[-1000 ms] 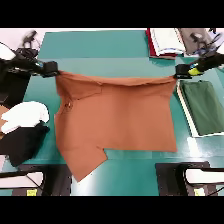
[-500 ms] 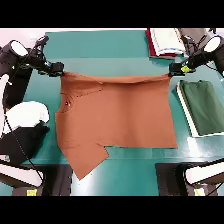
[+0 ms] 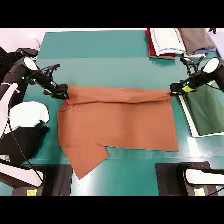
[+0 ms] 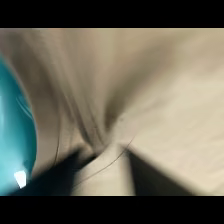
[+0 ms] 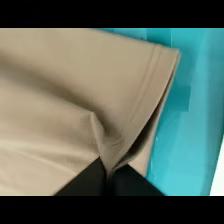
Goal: Fold the shirts.
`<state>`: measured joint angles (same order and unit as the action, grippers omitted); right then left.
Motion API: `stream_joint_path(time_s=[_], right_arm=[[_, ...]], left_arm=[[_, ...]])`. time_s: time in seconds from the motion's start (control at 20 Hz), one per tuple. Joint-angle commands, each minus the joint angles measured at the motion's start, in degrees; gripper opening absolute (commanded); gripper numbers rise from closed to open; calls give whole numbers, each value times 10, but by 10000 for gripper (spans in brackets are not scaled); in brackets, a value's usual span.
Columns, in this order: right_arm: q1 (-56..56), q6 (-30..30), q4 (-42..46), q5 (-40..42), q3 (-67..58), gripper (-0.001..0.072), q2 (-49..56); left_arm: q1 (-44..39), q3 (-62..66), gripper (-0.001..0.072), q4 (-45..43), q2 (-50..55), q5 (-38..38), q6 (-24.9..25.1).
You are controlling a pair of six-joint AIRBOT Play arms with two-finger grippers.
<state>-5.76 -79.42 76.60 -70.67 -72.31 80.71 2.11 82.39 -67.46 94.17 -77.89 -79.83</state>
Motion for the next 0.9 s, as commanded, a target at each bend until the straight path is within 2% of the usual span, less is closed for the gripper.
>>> stream_joint_path(time_s=[0.0,0.2,0.35,0.6,0.7,0.85], right_arm=[[-7,-1,-63,32,30,371,-12],[-30,0,-131,-40,-8,370,-32],[-24,2,-130,-40,25,370,-102],[-4,4,-131,29,101,369,-199],[-4,4,-131,41,117,368,-215],[-4,4,-132,30,112,368,-217]], left_arm=[[0,-26,479,1,-3,-8,-12],[0,-54,479,-52,-104,-7,-16],[0,-185,479,-99,-239,4,-40],[0,-445,480,-96,-428,7,-96],[0,-509,480,-78,-462,14,-114],[-1,-563,479,-31,-465,35,-112]])
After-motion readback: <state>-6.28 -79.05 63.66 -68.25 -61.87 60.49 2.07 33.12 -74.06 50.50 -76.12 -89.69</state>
